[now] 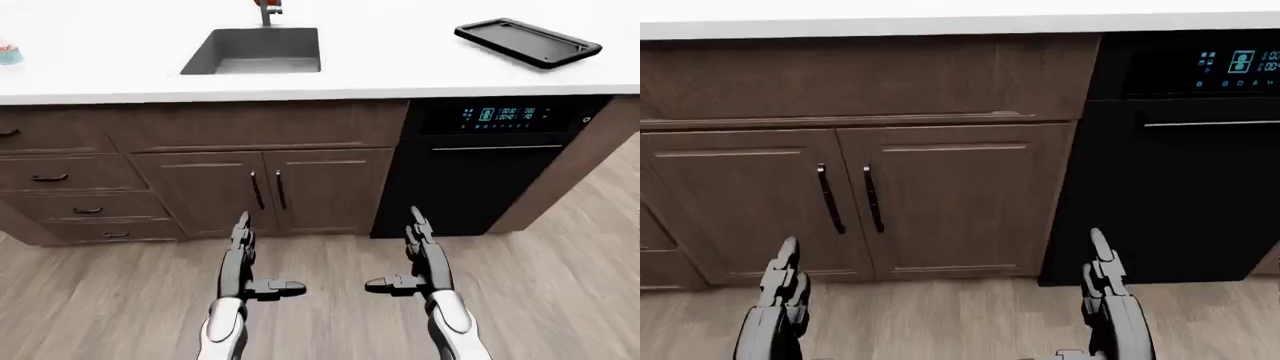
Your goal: Pick up the bowl with cake and place it on the tray. Pick up the cupcake and place it on the tray.
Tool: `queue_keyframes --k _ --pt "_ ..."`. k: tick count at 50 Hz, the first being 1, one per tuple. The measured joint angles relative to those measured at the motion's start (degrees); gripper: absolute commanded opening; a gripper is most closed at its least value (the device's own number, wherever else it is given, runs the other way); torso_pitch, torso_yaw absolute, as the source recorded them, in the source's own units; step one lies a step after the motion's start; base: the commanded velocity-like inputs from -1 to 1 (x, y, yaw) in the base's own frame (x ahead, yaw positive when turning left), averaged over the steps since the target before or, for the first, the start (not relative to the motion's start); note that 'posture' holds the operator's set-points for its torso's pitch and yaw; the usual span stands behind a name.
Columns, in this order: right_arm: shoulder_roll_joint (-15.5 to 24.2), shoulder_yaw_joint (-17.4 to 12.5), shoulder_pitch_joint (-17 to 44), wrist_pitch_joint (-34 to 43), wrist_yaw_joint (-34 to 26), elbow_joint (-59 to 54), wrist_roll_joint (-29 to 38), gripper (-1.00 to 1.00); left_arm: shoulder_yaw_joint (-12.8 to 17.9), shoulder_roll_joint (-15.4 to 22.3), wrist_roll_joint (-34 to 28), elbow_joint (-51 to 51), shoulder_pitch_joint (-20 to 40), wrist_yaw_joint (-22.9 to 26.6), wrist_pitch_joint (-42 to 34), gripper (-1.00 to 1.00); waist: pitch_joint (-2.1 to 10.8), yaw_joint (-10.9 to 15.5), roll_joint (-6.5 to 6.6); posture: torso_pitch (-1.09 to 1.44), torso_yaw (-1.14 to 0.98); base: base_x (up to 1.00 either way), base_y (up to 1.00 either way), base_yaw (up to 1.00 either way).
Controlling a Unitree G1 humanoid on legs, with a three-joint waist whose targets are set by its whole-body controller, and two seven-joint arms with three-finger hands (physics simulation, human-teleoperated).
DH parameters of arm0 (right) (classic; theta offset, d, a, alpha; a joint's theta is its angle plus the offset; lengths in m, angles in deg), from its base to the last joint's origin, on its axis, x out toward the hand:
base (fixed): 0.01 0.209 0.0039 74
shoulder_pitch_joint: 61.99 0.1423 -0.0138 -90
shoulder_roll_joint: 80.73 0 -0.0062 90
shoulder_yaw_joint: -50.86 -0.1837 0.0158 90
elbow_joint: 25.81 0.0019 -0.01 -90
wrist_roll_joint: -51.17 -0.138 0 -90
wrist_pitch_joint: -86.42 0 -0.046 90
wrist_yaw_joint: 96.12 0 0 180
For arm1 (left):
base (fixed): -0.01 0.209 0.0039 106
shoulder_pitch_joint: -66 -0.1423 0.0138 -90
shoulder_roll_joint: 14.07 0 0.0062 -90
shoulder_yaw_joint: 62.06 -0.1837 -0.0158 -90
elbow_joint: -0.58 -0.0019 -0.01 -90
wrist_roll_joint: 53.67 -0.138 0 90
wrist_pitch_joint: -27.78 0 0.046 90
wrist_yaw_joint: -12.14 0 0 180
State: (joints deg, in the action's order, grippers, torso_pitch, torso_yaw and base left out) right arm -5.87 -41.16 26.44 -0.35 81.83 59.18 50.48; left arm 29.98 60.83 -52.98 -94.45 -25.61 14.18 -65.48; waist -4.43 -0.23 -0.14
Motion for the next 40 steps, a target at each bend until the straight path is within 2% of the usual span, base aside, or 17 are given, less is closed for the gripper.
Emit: queue_keyframes --k 1,3,5,7,11,18,25,29,34,36,38,40 --pt "0.1 0.0 -0.2 -0.2 -0.1 1.0 -0.1 1.00 -0.1 0.2 -0.1 1.0 0.1 0.1 -0.1 1.00 0.58 0.0 -0.23 0.00 0.00 0.00 0.00 0.00" --pt "0.1 -0.1 0.4 -1.4 -0.2 3.7 -0.2 1.00 -0.1 0.5 -0.4 3.8 1.6 0.2 0.6 1.00 3.40 0.2 -0.24 0.00 0.00 0.00 0.00 0.00" --pt "-0.1 0.2 0.6 -2.4 -0.3 3.8 -0.3 1.00 -0.3 0.3 -0.7 4.6 1.8 0.4 1.3 1.00 2.34 0.3 -0.62 0.00 0.00 0.00 0.00 0.00" --pt "-0.2 0.5 -0.2 -2.2 -0.4 3.4 -0.3 1.00 -0.8 0.0 -0.9 5.3 0.6 0.5 0.7 1.00 3.09 0.3 -0.53 0.00 0.00 0.00 0.00 0.00" --pt "-0.1 0.2 -0.4 -1.3 -0.3 2.9 -0.4 1.00 -1.2 -0.1 -1.2 5.2 0.0 0.7 -0.9 1.00 3.11 0.4 -0.27 0.00 0.00 0.00 0.00 0.00" --pt "0.2 0.0 0.8 3.3 -0.1 8.9 -0.5 1.00 -1.4 0.0 -2.1 16.0 0.4 0.9 -9.1 1.00 3.64 0.4 -0.26 0.00 0.00 0.00 0.00 0.00" --pt "0.8 -1.0 4.4 13.7 0.5 21.8 -0.7 1.00 0.4 1.0 -2.3 30.8 5.5 1.1 -23.2 1.00 4.45 0.5 -0.24 0.00 0.00 0.00 0.00 0.00" --pt "1.1 -1.9 8.0 20.1 1.2 26.5 -1.8 1.00 2.1 2.2 -1.7 37.8 10.9 0.9 -33.3 1.00 4.30 0.5 -0.27 0.00 0.00 0.00 0.00 0.00" --pt "1.6 -1.2 10.1 24.3 0.9 31.0 -2.6 1.00 3.5 3.7 -0.6 43.7 15.3 0.8 -41.7 1.00 4.09 0.1 0.15 0.00 0.00 0.00 0.19 0.00" --pt "1.7 -1.3 10.2 24.8 0.9 31.8 -2.7 1.00 3.1 3.9 -0.2 44.6 15.6 1.1 -43.4 1.00 3.52 -0.2 -0.93 0.00 0.00 0.00 0.49 0.00" --pt "1.6 -1.3 10.2 25.1 0.9 32.0 -2.7 1.00 3.2 4.2 0.2 45.5 15.9 1.4 -45.0 1.00 3.83 -0.4 -2.09 0.00 0.00 0.00 0.60 0.00" --pt "1.5 -1.2 10.3 25.0 0.8 32.2 -2.8 1.00 3.9 4.5 0.5 46.5 16.5 1.5 -46.3 1.00 3.78 -0.5 -1.96 0.00 0.00 0.00 0.62 0.00"
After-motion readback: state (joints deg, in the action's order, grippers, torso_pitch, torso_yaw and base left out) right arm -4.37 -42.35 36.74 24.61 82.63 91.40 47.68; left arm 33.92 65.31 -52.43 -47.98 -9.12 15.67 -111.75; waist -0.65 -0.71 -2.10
